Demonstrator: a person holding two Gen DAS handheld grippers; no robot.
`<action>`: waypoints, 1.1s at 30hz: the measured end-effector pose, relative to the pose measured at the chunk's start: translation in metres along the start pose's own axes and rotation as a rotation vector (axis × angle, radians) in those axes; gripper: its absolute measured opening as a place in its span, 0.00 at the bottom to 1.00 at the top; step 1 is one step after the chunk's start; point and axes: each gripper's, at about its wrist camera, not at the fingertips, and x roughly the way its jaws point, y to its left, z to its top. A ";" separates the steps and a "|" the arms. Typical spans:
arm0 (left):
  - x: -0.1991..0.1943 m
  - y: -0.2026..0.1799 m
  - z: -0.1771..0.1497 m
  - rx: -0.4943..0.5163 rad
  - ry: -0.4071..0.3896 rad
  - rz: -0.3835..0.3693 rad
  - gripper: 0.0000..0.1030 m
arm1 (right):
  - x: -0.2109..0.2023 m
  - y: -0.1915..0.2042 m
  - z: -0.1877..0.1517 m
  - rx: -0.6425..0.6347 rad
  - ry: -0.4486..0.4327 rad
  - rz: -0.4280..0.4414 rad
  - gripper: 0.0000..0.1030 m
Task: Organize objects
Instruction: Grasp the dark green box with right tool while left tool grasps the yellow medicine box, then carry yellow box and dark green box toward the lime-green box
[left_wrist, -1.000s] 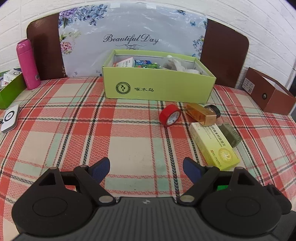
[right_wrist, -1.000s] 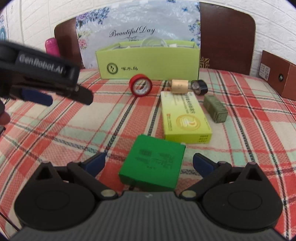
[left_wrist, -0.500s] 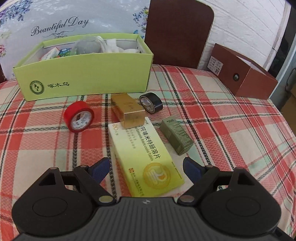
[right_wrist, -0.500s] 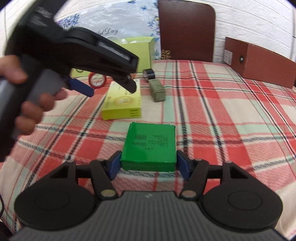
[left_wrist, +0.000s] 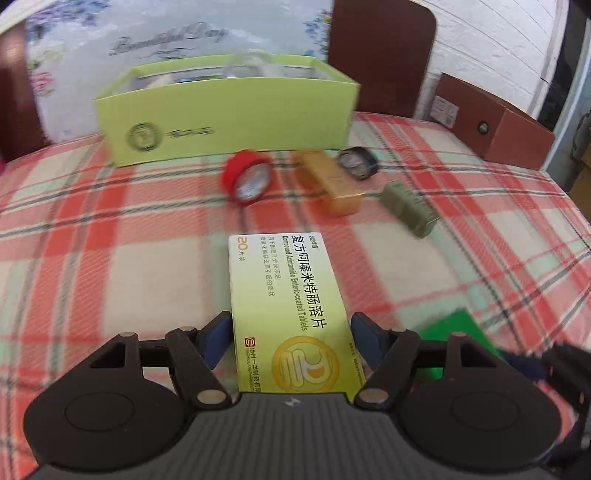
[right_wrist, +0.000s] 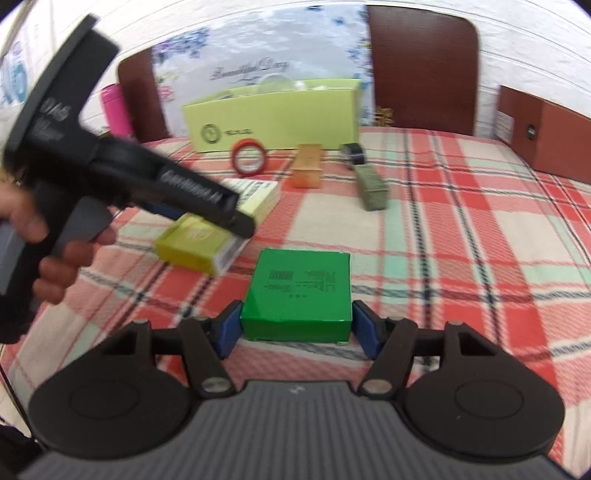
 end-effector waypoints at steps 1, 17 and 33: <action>-0.006 0.008 -0.005 -0.020 -0.001 0.021 0.71 | 0.003 0.006 0.001 -0.012 -0.001 0.011 0.61; -0.009 0.041 -0.010 -0.073 0.015 0.166 0.77 | 0.026 0.022 0.019 -0.009 0.044 -0.039 0.76; -0.019 0.046 0.002 -0.054 -0.024 0.089 0.70 | 0.022 0.025 0.040 -0.012 0.040 0.018 0.59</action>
